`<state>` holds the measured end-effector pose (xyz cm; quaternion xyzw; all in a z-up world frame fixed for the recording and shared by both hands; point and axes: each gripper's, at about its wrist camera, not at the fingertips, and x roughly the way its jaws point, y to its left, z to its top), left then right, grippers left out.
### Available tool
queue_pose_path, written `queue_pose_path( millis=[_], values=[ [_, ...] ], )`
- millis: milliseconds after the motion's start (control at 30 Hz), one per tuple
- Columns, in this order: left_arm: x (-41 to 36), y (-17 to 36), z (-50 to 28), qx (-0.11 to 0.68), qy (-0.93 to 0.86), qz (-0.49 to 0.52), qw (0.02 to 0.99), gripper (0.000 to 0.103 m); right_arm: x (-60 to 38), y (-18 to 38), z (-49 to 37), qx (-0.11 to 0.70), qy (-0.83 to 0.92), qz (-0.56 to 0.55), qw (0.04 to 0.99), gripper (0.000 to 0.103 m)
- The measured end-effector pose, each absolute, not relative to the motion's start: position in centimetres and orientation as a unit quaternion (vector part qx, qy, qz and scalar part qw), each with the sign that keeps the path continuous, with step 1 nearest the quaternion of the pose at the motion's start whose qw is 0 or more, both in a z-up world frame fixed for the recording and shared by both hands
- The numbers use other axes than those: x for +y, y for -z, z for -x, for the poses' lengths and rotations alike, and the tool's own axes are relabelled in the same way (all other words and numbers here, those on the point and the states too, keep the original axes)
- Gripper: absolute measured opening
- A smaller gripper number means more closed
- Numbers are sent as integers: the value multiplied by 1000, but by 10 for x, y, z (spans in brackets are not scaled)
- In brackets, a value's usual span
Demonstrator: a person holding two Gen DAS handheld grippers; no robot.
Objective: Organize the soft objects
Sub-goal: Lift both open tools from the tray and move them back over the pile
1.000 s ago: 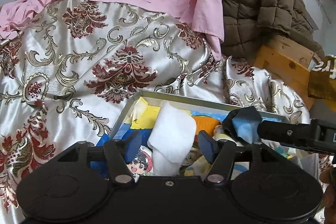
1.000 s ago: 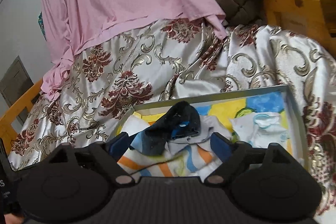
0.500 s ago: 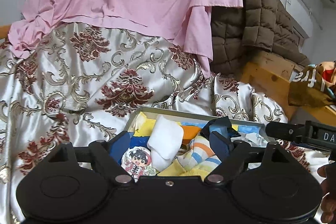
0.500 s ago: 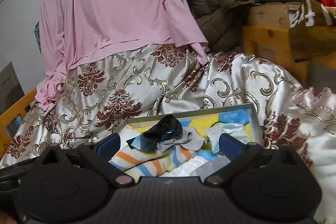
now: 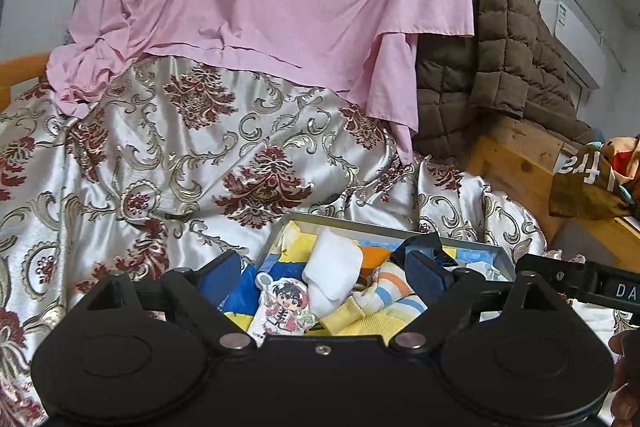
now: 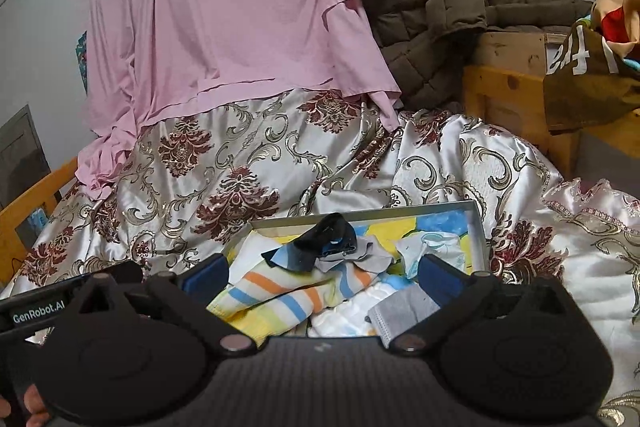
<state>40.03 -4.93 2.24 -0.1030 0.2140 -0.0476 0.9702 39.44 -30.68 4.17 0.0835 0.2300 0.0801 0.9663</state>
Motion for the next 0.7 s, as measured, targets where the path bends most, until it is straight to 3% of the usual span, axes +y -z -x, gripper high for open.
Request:
queue_pose_path(
  millis=[700],
  values=[
    [-44,-34,-327,194,23,83,977,99,-292,-44,-328,222,-73,-48,971,103]
  ],
)
